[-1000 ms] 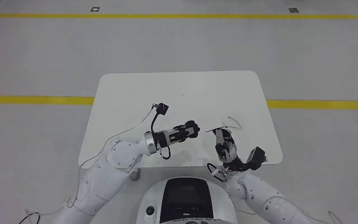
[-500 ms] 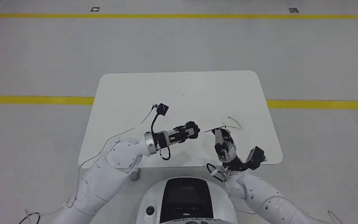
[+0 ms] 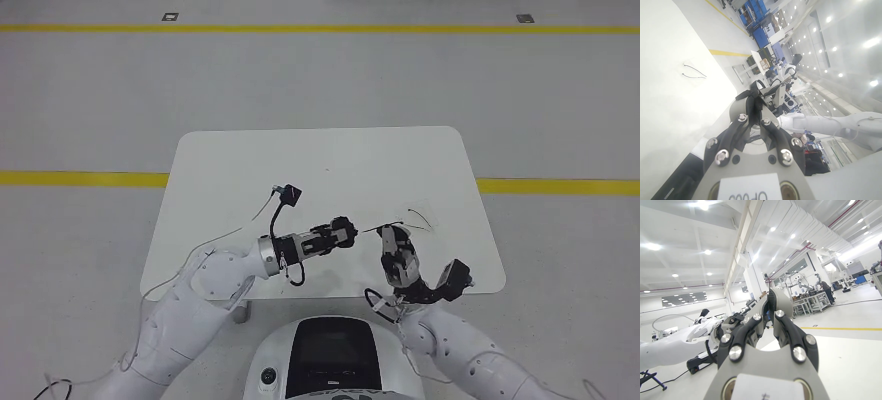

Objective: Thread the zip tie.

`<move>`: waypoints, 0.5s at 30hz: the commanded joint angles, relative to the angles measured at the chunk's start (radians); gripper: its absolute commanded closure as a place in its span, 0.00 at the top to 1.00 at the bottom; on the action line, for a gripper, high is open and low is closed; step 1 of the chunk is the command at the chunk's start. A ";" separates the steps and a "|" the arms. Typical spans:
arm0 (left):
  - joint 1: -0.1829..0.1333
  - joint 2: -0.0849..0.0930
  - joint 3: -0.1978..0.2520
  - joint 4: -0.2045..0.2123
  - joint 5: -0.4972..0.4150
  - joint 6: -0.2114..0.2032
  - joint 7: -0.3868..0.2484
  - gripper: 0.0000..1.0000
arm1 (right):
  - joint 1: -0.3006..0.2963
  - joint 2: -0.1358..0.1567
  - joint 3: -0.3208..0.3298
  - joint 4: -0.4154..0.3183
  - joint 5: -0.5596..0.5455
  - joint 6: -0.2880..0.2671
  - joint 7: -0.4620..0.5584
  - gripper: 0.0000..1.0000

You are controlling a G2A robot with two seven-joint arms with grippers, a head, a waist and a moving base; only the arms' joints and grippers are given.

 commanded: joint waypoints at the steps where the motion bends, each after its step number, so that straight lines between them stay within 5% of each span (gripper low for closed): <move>1: 0.000 0.000 0.000 0.000 0.000 0.000 0.000 0.00 | 0.000 -0.003 0.000 0.000 -0.002 0.000 0.002 0.00; 15: 0.000 0.000 0.000 0.000 0.000 0.000 0.000 0.00 | -0.003 -0.015 0.002 0.008 -0.002 0.000 0.012 0.00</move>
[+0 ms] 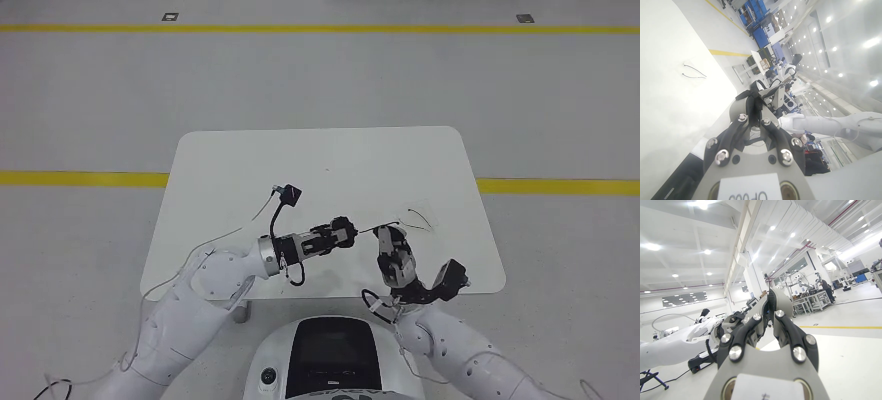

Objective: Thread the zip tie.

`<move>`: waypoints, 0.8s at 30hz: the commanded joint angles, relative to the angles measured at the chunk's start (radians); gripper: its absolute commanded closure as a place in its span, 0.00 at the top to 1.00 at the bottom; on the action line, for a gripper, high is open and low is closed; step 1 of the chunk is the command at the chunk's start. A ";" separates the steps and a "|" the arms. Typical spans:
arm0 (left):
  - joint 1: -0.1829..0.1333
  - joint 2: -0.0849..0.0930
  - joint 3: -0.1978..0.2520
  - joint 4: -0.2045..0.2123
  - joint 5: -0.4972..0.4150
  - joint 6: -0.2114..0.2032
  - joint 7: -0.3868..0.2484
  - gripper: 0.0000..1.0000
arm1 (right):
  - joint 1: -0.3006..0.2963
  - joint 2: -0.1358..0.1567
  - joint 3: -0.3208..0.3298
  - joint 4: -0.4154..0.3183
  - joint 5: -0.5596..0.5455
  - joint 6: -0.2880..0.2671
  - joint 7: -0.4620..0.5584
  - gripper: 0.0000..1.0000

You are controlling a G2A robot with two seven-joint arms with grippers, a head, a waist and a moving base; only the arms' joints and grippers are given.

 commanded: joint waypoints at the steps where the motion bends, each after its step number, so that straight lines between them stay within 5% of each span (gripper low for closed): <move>1: 0.000 0.000 0.000 0.000 0.000 0.000 0.000 0.00 | 0.000 -0.001 0.001 0.001 0.000 0.000 0.002 0.00; 24: 0.000 0.000 0.000 0.000 0.000 0.000 0.000 0.00 | 0.005 -0.012 0.001 0.010 0.007 0.000 0.010 0.00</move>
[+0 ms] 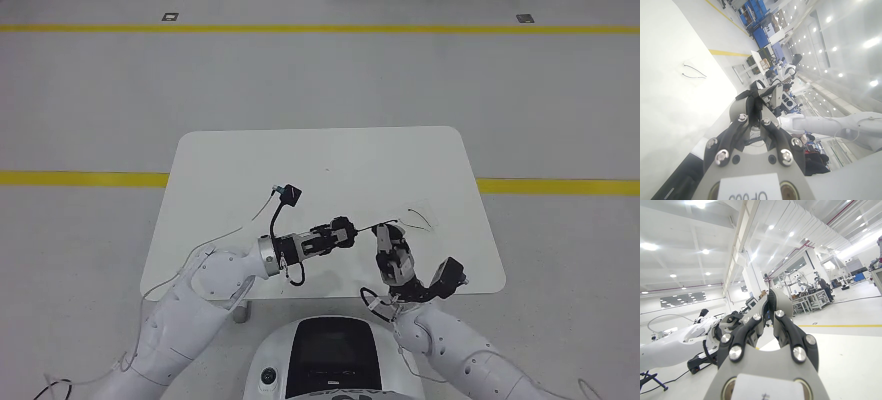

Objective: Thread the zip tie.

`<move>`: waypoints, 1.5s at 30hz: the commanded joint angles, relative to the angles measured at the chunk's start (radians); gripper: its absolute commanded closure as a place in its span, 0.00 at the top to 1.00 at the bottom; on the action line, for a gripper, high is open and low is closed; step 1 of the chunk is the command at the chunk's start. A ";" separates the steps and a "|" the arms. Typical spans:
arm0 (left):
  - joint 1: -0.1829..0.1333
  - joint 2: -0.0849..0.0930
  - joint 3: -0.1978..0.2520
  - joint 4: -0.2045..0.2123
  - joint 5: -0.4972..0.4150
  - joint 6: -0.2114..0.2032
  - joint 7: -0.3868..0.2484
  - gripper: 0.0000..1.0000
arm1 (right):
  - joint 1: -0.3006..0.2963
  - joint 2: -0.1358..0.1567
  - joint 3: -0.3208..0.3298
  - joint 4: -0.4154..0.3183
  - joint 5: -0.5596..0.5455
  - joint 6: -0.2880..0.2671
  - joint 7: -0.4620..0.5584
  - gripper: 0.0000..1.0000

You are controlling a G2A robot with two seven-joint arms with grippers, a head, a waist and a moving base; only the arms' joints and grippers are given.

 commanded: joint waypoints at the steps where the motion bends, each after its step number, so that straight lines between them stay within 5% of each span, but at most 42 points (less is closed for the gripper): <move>1: 0.000 0.000 0.000 0.000 0.000 0.000 0.000 0.00 | 0.001 0.000 -0.001 0.000 0.000 0.000 -0.001 0.00; 32: 0.000 0.000 0.000 0.000 0.000 0.000 0.000 0.00 | 0.025 -0.011 -0.032 0.027 0.040 0.000 0.015 0.00; 45: 0.000 0.000 0.000 0.000 0.000 0.000 0.000 0.00 | 0.052 0.012 -0.092 0.017 0.079 0.000 -0.020 0.00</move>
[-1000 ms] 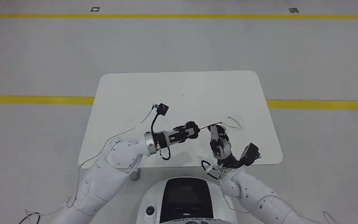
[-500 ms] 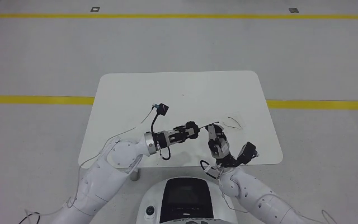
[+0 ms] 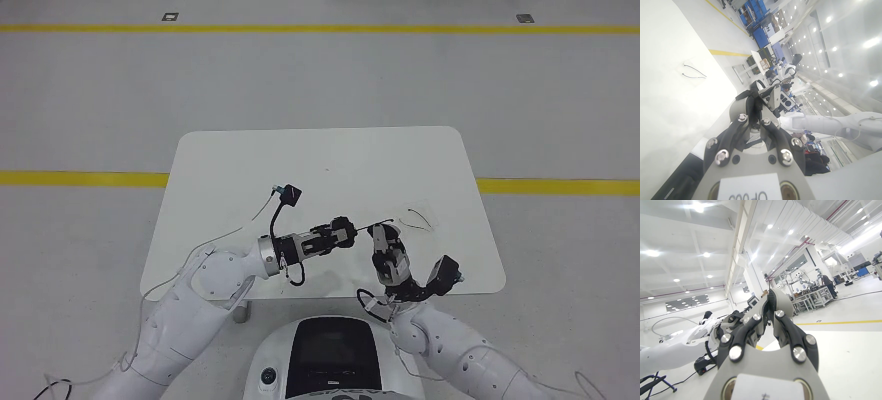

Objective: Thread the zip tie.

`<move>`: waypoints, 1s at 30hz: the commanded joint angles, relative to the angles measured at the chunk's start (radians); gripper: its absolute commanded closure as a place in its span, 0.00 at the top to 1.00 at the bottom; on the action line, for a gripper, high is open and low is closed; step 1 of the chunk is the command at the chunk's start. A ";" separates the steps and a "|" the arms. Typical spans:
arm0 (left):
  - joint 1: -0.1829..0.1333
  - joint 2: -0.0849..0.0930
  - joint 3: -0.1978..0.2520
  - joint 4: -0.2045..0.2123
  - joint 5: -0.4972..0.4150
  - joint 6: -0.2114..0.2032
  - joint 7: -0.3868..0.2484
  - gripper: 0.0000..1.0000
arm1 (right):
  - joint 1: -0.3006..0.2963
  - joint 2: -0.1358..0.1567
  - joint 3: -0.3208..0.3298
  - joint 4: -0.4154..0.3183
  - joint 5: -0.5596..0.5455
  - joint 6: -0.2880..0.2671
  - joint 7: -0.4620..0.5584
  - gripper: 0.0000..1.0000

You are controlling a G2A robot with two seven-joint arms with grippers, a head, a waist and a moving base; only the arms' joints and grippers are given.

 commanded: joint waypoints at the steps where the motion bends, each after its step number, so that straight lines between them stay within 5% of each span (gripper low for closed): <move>1: 0.000 0.000 0.000 0.000 0.000 0.000 0.000 0.00 | 0.004 0.003 -0.007 -0.002 0.005 0.000 -0.005 0.00; 30: 0.000 0.000 0.000 0.000 0.000 0.000 0.000 0.00 | 0.064 0.046 -0.125 -0.002 0.051 0.000 -0.067 0.00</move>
